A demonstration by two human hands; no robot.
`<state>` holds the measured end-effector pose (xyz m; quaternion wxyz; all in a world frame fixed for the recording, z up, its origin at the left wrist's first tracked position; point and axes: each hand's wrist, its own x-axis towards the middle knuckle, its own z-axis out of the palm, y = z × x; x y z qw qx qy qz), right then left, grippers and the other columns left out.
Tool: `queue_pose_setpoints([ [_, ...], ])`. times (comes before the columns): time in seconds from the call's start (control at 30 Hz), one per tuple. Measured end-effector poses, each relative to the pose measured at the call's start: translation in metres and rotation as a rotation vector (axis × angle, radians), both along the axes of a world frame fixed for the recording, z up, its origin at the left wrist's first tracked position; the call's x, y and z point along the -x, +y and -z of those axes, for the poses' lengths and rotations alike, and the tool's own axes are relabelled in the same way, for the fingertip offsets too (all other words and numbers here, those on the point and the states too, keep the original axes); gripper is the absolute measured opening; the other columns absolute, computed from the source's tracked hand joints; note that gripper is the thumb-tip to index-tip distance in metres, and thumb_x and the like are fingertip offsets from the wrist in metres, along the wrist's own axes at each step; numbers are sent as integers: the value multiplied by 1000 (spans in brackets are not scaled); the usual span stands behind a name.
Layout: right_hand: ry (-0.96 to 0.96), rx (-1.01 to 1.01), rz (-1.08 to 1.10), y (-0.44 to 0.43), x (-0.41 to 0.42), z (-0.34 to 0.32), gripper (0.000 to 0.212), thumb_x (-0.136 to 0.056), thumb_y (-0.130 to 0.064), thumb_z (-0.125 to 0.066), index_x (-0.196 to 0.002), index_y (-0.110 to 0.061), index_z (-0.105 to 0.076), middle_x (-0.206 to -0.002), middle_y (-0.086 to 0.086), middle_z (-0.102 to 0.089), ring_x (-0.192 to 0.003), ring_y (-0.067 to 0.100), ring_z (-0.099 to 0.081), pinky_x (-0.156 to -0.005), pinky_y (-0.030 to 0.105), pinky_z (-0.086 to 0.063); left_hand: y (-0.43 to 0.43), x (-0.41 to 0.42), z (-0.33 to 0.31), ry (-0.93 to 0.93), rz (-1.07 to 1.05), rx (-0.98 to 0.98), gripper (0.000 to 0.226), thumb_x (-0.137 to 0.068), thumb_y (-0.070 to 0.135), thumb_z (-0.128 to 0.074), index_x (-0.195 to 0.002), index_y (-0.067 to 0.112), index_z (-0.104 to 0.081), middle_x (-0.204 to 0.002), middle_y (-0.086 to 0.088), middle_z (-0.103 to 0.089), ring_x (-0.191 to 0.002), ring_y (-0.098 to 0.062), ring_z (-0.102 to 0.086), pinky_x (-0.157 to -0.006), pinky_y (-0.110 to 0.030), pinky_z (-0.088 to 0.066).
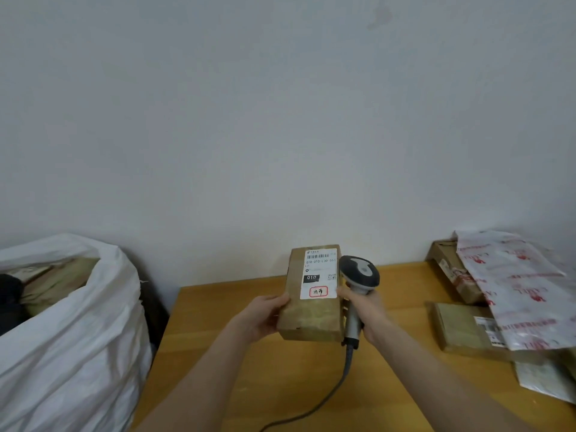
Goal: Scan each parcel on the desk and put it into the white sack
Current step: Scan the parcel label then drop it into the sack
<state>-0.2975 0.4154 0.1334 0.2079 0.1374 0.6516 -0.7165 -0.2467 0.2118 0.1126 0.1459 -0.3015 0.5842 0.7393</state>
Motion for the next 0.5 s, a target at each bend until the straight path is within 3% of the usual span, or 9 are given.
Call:
queue_pose_setpoints([
  [0.07, 29, -5, 32, 3, -1, 1, 21, -86, -13, -71, -103, -6, -62, -96, 9, -69, -89, 24, -66, -77, 39, -56, -3, -2, 1, 44, -20, 67, 32, -88, 15, -66, -117, 3, -60, -104, -10, -71, -94, -24, -67, -76, -34, -56],
  [0.2, 45, 46, 13, 7, -11, -10, 14, -89, -15, -68, -82, -5, -61, -60, 6, -59, -48, 14, -53, -50, 26, -45, -9, -6, 11, 85, -66, 163, 45, -84, 4, -68, -127, 1, -54, -106, -9, -71, -92, -23, -70, -78, -32, -56],
  [0.3, 56, 21, -58, 0, -27, -20, 19, -87, -16, -69, -73, -6, -61, -52, 5, -55, -43, 14, -47, -47, 27, -41, -10, -9, 20, 88, -98, 210, 50, -84, 0, -67, -131, 2, -51, -110, -9, -68, -96, -23, -68, -83, -34, -56],
  [0.5, 58, 8, -71, -13, -55, -30, 16, -87, -16, -69, -81, -2, -64, -51, 7, -59, -42, 15, -51, -44, 26, -43, -6, -11, 27, 97, -132, 274, 49, -85, 2, -66, -132, 6, -51, -112, -7, -67, -104, -25, -64, -95, -42, -52],
])
